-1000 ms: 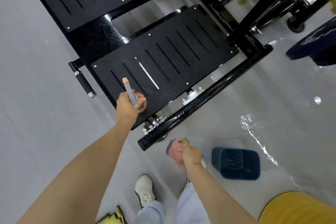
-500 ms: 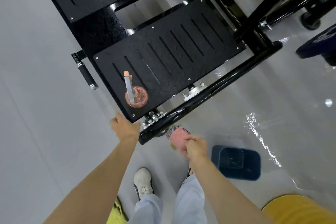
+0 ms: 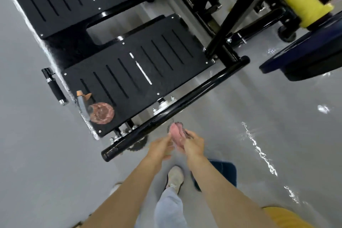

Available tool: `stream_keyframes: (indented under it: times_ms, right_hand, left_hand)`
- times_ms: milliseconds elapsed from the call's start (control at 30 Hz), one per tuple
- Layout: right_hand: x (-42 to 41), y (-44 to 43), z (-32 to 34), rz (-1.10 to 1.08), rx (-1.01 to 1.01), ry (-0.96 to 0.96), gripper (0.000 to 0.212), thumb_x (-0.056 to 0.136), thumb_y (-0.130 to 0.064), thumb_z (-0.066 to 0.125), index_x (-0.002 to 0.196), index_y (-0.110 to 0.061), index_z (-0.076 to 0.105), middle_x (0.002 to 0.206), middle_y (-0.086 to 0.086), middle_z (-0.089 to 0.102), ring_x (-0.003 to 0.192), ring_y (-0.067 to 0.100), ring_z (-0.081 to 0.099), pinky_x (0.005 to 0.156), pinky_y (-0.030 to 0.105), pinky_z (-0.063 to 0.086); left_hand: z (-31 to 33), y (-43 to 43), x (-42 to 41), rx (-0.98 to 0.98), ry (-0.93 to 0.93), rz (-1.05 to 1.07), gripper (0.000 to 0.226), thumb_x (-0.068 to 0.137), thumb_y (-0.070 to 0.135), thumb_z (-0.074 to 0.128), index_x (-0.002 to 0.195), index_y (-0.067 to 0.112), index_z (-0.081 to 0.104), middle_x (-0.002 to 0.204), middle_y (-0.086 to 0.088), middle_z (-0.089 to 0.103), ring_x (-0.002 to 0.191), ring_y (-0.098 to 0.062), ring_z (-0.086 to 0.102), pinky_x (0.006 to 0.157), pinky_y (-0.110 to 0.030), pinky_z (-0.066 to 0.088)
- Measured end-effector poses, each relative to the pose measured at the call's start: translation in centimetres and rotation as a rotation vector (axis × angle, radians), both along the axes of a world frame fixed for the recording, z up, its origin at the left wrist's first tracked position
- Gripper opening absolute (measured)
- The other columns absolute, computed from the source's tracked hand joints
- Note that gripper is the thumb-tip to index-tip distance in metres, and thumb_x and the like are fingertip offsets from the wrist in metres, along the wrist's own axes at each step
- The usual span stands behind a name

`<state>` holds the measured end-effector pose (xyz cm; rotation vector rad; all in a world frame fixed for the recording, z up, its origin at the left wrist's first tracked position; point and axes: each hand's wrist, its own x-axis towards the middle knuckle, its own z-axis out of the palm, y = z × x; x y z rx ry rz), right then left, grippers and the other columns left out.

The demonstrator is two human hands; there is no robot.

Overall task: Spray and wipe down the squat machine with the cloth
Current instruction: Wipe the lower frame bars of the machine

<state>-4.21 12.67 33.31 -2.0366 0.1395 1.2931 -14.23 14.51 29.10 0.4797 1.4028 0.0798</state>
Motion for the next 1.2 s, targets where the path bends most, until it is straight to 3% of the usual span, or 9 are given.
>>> stream_keyframes:
  times_ms: [100, 233, 300, 467, 567, 633, 700, 1033, 1200]
  right_hand:
    - [2.5, 0.8, 0.0, 0.027, 0.031, 0.025, 0.019, 0.08, -0.005, 0.074, 0.097, -0.013, 0.069, 0.084, 0.001, 0.068, 0.078, 0.018, 0.067, 0.076, 0.029, 0.057]
    - [4.3, 3.2, 0.5, -0.067, 0.113, 0.117, 0.028, 0.082, 0.019, 0.048, 0.09, -0.003, 0.063, 0.058, 0.0, 0.067, 0.051, 0.009, 0.065, 0.05, 0.021, 0.054]
    - [4.8, 4.4, 0.0, -0.069, 0.106, 0.123, 0.032, 0.079, 0.017, 0.041, 0.092, -0.006, 0.058, 0.064, 0.006, 0.065, 0.056, 0.018, 0.064, 0.057, 0.029, 0.054]
    - [5.7, 6.3, -1.3, -0.07, 0.124, 0.221, 0.044, 0.073, 0.018, 0.026, 0.097, -0.005, 0.055, 0.095, 0.017, 0.068, 0.067, 0.02, 0.06, 0.061, 0.026, 0.046]
    - [6.5, 6.9, -2.0, -0.198, 0.145, 0.243, 0.039, 0.074, 0.017, 0.024, 0.091, -0.002, 0.054, 0.092, 0.025, 0.068, 0.072, 0.027, 0.066, 0.066, 0.033, 0.056]
    - [7.3, 7.4, -3.1, -0.202, 0.073, 0.189, 0.035, 0.08, 0.012, 0.028, 0.092, -0.004, 0.056, 0.084, 0.018, 0.069, 0.074, 0.025, 0.068, 0.074, 0.037, 0.055]
    - [8.0, 8.0, -3.9, -0.185, 0.027, 0.134, 0.032, 0.088, 0.006, 0.03, 0.099, -0.006, 0.057, 0.078, 0.012, 0.068, 0.077, 0.023, 0.067, 0.079, 0.038, 0.052]
    - [13.5, 10.8, -7.1, -0.129, -0.003, -0.125, 0.028, 0.086, 0.003, 0.048, 0.098, -0.007, 0.072, 0.088, 0.003, 0.065, 0.078, 0.015, 0.055, 0.067, 0.02, 0.042]
    - [18.0, 12.9, -9.8, -0.114, -0.01, -0.235, 0.032, 0.086, 0.005, 0.051, 0.114, -0.002, 0.065, 0.074, -0.002, 0.056, 0.073, 0.016, 0.049, 0.043, 0.004, 0.033]
  left_hand:
    - [-0.1, 1.7, 3.7, -0.025, -0.126, 0.018, 0.046, 0.092, 0.056, 0.049, 0.108, 0.019, 0.069, 0.104, 0.0, 0.07, 0.099, -0.017, 0.065, 0.086, -0.037, 0.051]
    - [-0.7, 4.5, 6.9, 0.008, -0.115, 0.067, 0.031, 0.092, 0.044, 0.058, 0.104, 0.015, 0.063, 0.089, -0.003, 0.064, 0.082, -0.017, 0.06, 0.069, -0.031, 0.051]
    - [-1.5, 6.2, 7.7, 0.008, -0.1, 0.08, 0.029, 0.088, 0.04, 0.065, 0.098, 0.012, 0.064, 0.08, -0.005, 0.063, 0.071, -0.017, 0.059, 0.066, -0.031, 0.052]
    - [-3.8, 10.4, 8.6, -0.008, -0.062, 0.048, 0.029, 0.087, 0.022, 0.067, 0.11, 0.006, 0.061, 0.088, -0.012, 0.067, 0.067, -0.022, 0.064, 0.054, -0.029, 0.051]
    - [-5.1, 12.6, 8.5, 0.094, 0.046, -0.017, 0.028, 0.089, 0.009, 0.062, 0.115, -0.001, 0.06, 0.1, -0.017, 0.068, 0.087, -0.031, 0.067, 0.075, -0.046, 0.057]
    - [-5.1, 14.2, 8.4, 0.177, 0.088, -0.09, 0.03, 0.09, 0.006, 0.06, 0.119, 0.001, 0.059, 0.11, -0.014, 0.066, 0.101, -0.03, 0.063, 0.093, -0.045, 0.051]
    - [-5.0, 15.7, 8.6, 0.23, 0.08, -0.152, 0.032, 0.09, 0.004, 0.058, 0.123, 0.004, 0.059, 0.115, -0.011, 0.064, 0.105, -0.028, 0.061, 0.096, -0.039, 0.048]
    - [-5.6, 19.3, 14.0, 0.3, 0.069, -0.265, 0.029, 0.092, 0.007, 0.06, 0.119, -0.001, 0.061, 0.115, -0.015, 0.064, 0.105, -0.029, 0.061, 0.082, -0.03, 0.046]
    - [-8.0, 20.1, 18.2, 0.546, 0.093, -0.46, 0.01, 0.089, 0.007, 0.061, 0.098, 0.005, 0.066, 0.095, -0.01, 0.065, 0.097, -0.026, 0.063, 0.082, -0.029, 0.049]
